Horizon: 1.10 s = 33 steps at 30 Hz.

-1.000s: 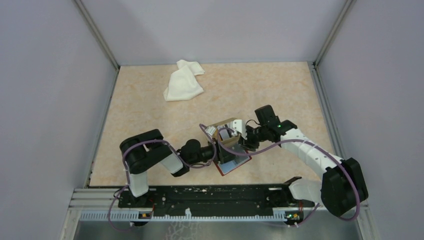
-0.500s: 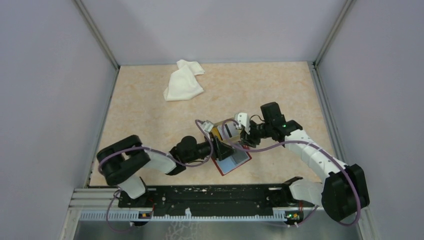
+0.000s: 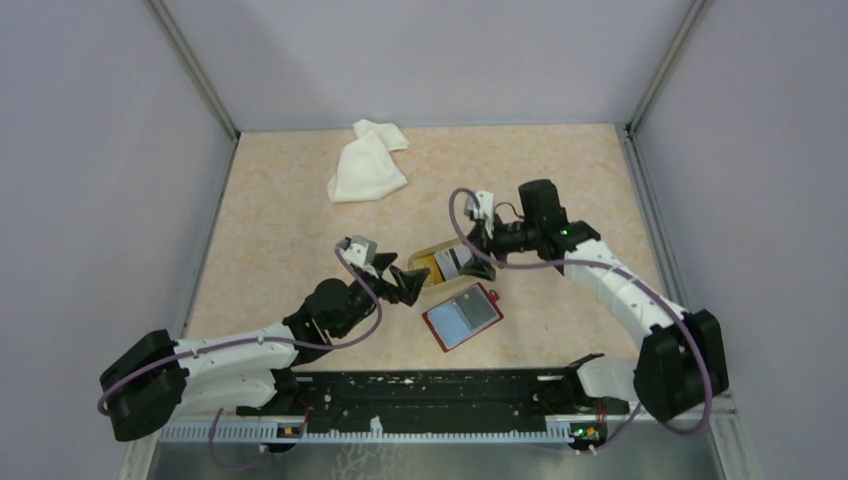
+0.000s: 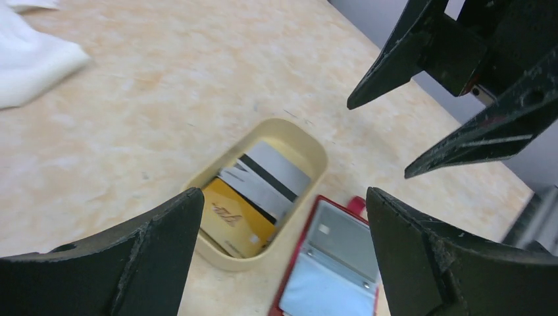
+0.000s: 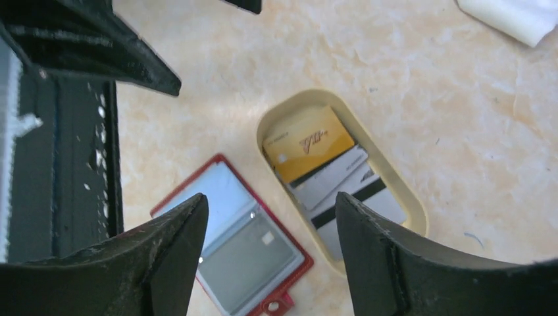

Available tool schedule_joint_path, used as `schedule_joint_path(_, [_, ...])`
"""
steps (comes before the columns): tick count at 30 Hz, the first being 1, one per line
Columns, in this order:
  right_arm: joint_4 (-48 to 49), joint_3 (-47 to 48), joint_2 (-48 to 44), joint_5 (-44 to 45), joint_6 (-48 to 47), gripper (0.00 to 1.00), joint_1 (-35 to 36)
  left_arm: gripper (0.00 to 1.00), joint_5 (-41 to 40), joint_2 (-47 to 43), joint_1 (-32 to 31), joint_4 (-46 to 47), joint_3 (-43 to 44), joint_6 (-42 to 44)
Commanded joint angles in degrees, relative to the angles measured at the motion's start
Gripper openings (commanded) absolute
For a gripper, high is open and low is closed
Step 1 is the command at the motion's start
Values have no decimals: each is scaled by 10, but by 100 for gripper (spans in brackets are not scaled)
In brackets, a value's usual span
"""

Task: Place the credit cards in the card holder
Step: Pick up the credit card from the storage box.

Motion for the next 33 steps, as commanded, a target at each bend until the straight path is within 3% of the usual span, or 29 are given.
schedule_joint_path(1, [44, 106, 100, -76, 131, 68, -2, 99, -106, -37, 5, -32, -23, 70])
schedule_joint_path(5, [133, 122, 184, -70, 278, 60, 6, 99, -130, -37, 6, 7, -63, 18])
schedule_joint_path(10, [199, 96, 217, 53, 395, 59, 23, 95, -168, 9, 7, 122, -126, -62])
schedule_joint_path(15, [228, 82, 259, 111, 439, 58, 28, 84, -163, 102, 7, 282, -162, -71])
schedule_joint_path(17, [224, 89, 280, 125, 452, 58, 28, 82, -164, 105, 7, 250, -150, -78])
schedule_joint_path(25, [205, 99, 317, 139, 465, 57, 39, 55, -195, 142, 7, 157, -96, -123])
schedule_joint_path(33, [191, 103, 338, 152, 472, 56, 41, 48, -208, 188, 7, 116, -63, -146])
